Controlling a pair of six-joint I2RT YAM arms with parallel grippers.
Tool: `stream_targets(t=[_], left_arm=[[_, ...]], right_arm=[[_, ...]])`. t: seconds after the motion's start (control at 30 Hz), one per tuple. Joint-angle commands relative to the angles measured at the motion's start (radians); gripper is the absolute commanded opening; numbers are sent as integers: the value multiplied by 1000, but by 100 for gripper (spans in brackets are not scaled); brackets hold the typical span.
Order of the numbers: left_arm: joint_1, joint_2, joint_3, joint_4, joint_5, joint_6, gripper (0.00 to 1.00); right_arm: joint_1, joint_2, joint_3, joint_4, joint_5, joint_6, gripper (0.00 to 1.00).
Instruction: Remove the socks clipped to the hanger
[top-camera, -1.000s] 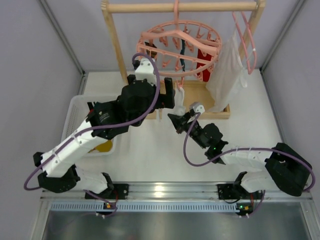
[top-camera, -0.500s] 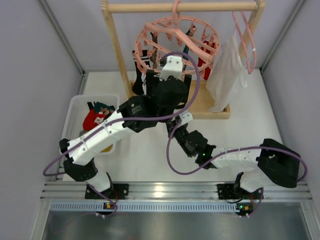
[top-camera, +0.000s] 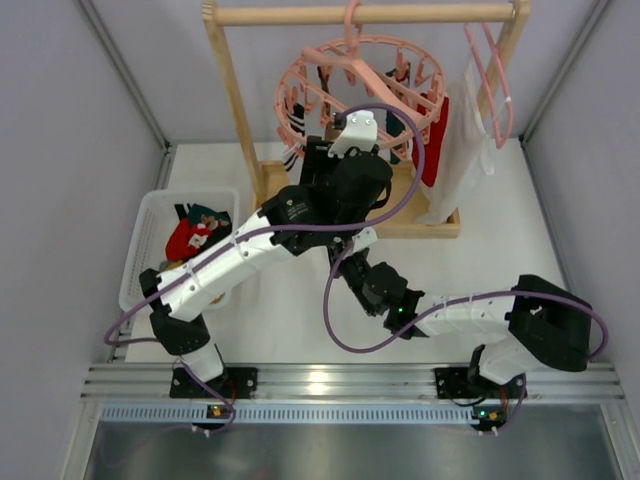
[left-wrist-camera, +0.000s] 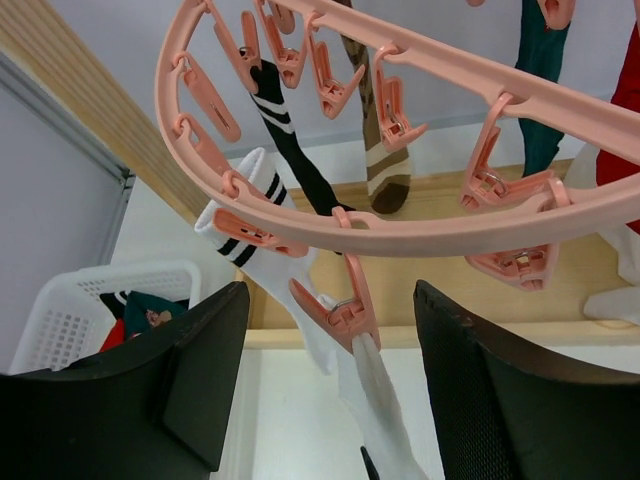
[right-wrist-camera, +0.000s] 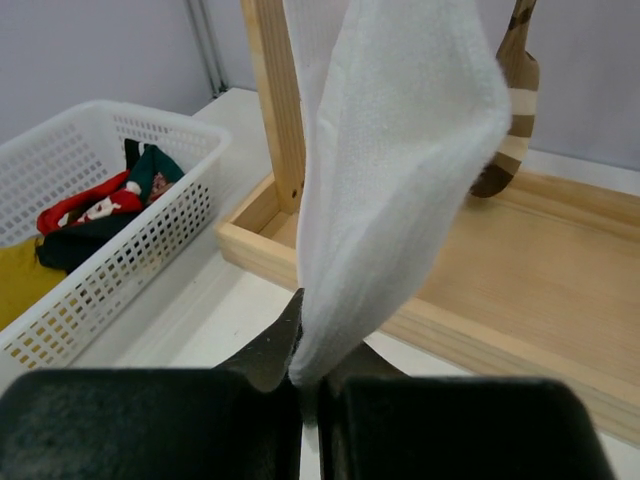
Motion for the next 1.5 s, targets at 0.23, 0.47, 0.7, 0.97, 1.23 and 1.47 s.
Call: stream_targets(t=[0.23, 0.47, 0.7, 0.97, 1.23, 1.47], left_arm=[[79, 11, -17, 6, 36, -39, 68], [115, 34, -6, 8, 64, -44, 46], [120, 36, 6, 9, 83, -45, 23], [129, 7, -9, 11, 140, -60, 23], [134, -52, -45, 11, 249, -71, 48], [132, -179, -146, 9, 251, -82, 89]], right_arm=[[23, 4, 37, 28, -12, -47, 0], [26, 10, 37, 32, -24, -50, 0], [28, -2, 4, 48, -20, -42, 0], [39, -96, -149, 51, -31, 37, 0], [43, -257, -267, -99, -152, 122, 0], [42, -346, -238, -280, -216, 146, 0]])
